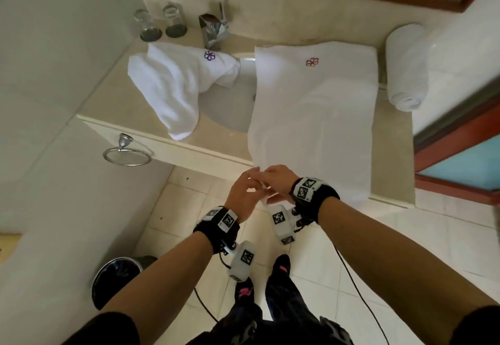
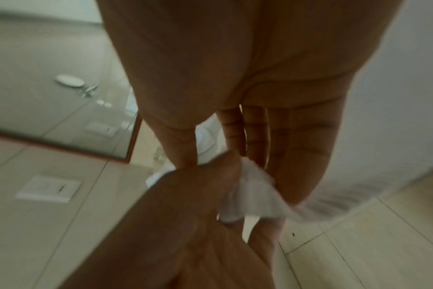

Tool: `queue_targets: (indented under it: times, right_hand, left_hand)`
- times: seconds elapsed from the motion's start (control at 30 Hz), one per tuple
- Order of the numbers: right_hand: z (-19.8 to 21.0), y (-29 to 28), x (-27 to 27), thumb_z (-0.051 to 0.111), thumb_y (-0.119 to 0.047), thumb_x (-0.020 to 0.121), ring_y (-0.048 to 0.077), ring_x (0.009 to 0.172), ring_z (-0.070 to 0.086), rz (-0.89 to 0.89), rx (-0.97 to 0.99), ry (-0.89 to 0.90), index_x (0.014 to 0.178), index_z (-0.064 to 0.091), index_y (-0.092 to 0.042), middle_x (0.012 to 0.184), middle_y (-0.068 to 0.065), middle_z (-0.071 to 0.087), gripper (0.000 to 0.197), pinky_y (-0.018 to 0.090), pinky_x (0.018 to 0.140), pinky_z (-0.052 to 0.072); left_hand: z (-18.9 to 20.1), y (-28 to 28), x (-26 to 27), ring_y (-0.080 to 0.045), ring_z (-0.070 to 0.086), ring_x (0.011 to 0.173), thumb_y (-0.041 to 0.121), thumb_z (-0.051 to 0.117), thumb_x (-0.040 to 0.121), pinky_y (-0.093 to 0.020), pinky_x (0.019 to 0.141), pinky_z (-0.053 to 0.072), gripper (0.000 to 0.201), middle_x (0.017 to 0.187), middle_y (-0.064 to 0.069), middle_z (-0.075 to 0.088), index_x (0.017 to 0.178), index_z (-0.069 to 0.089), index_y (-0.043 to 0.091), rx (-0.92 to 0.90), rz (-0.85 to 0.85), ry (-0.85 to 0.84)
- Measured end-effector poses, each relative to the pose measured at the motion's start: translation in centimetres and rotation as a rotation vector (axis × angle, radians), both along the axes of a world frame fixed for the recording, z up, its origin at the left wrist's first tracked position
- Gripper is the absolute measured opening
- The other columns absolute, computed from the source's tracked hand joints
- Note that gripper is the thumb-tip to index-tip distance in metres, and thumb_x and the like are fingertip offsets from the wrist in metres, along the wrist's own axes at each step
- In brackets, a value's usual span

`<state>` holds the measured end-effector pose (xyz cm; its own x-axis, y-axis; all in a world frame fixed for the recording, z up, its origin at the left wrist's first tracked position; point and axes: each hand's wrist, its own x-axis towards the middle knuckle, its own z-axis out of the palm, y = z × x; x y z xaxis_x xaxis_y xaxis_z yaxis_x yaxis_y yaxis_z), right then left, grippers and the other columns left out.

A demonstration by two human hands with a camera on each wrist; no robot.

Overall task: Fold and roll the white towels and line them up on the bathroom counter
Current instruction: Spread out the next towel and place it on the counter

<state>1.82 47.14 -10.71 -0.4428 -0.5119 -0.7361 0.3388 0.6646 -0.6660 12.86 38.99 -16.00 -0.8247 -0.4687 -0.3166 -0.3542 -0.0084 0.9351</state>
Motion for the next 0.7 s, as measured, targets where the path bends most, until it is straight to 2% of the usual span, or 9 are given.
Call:
queue_targets:
  times: [0.07, 0.13, 0.23, 0.3, 0.37, 0.43, 0.53, 0.6, 0.7]
  right_hand:
    - [0.3, 1.3, 0.2, 0.066, -0.015, 0.090, 0.025, 0.081, 0.070, -0.038, -0.053, -0.005, 0.107, 0.061, 0.013, 0.095, 0.023, 0.067, 0.033, 0.040, 0.077, 0.060]
    - [0.6, 2.3, 0.3, 0.058, 0.007, 0.089, 0.016, 0.066, 0.067, -0.120, -0.116, 0.002, 0.105, 0.057, 0.024, 0.082, 0.024, 0.060, 0.023, 0.029, 0.066, 0.059]
    - [0.7, 3.6, -0.4, 0.062, 0.009, 0.081, 0.023, 0.076, 0.065, -0.298, -0.080, 0.015, 0.101, 0.066, 0.004, 0.088, 0.015, 0.063, 0.021, 0.033, 0.061, 0.057]
    - [0.7, 4.4, -0.9, 0.061, 0.005, 0.082, 0.024, 0.082, 0.063, -0.320, -0.053, 0.073, 0.101, 0.066, -0.005, 0.092, 0.011, 0.064, 0.022, 0.033, 0.066, 0.058]
    - [1.0, 5.2, -1.4, 0.059, 0.004, 0.082, 0.022, 0.078, 0.061, -0.343, -0.060, 0.094, 0.098, 0.066, -0.008, 0.088, 0.008, 0.063, 0.021, 0.033, 0.068, 0.056]
    - [1.3, 6.3, -2.3, 0.056, 0.004, 0.081, 0.020, 0.074, 0.058, -0.380, -0.083, 0.133, 0.090, 0.066, -0.011, 0.081, 0.004, 0.061, 0.019, 0.034, 0.071, 0.053]
    - [1.0, 8.6, -4.6, 0.056, -0.002, 0.077, 0.011, 0.069, 0.051, -0.394, -0.085, 0.178, 0.084, 0.063, -0.013, 0.075, -0.004, 0.056, 0.015, 0.027, 0.069, 0.046]
    - [0.5, 10.6, -6.3, 0.051, -0.003, 0.088, 0.014, 0.071, 0.049, -0.360, -0.021, 0.163, 0.090, 0.058, -0.015, 0.075, -0.007, 0.050, 0.014, 0.022, 0.062, 0.040]
    - [-0.8, 13.3, -9.2, 0.050, -0.007, 0.091, 0.020, 0.082, 0.047, -0.427, 0.034, 0.129, 0.073, 0.054, -0.021, 0.074, -0.006, 0.047, 0.023, 0.024, 0.061, 0.039]
  left_hand:
    - [1.0, 0.8, -0.4, -0.003, 0.055, 0.116, 0.025, 0.070, 0.057, -0.021, 0.098, 0.041, 0.007, 0.129, 0.002, 0.060, 0.060, 0.073, 0.030, 0.102, -0.077, 0.045]
    - [1.6, 1.3, -1.1, -0.010, 0.064, 0.103, 0.009, 0.066, 0.057, -0.024, 0.085, 0.053, 0.012, 0.110, 0.000, 0.070, 0.055, 0.074, 0.018, 0.300, -0.063, 0.094]
    - [2.1, 0.7, -3.3, -0.030, 0.066, 0.093, -0.011, 0.053, 0.078, -0.038, 0.074, 0.057, 0.024, 0.104, -0.011, 0.072, 0.062, 0.061, 0.006, 0.448, 0.131, 0.026]
    - [2.4, -0.2, -5.1, -0.029, 0.065, 0.085, -0.002, 0.051, 0.089, -0.037, 0.071, 0.053, 0.021, 0.098, -0.012, 0.070, 0.073, 0.052, 0.010, 0.398, 0.249, -0.035]
    - [1.9, -1.4, -7.2, -0.027, 0.061, 0.083, 0.000, 0.051, 0.091, -0.039, 0.073, 0.051, 0.015, 0.096, -0.011, 0.064, 0.083, 0.050, 0.013, 0.322, 0.265, -0.108]
    - [1.1, -3.0, -9.4, -0.028, 0.058, 0.087, -0.006, 0.048, 0.087, -0.042, 0.077, 0.050, 0.023, 0.099, -0.008, 0.059, 0.095, 0.053, 0.015, 0.142, 0.170, -0.148]
    - [0.5, -4.7, -12.9, -0.033, 0.057, 0.108, -0.001, 0.055, 0.081, -0.043, 0.093, 0.050, 0.045, 0.123, -0.012, 0.056, 0.122, 0.059, 0.016, -0.424, -0.200, -0.273]
    - [0.5, -4.5, -15.0, -0.034, 0.043, 0.128, 0.009, 0.063, 0.082, -0.042, 0.106, 0.041, 0.059, 0.144, -0.011, 0.040, 0.137, 0.051, 0.026, -0.690, -0.433, -0.382]
    - [0.8, -3.5, -17.8, -0.031, 0.023, 0.140, 0.020, 0.063, 0.087, -0.044, 0.112, 0.030, 0.059, 0.157, -0.002, 0.023, 0.140, 0.044, 0.040, -0.934, -0.606, -0.446]
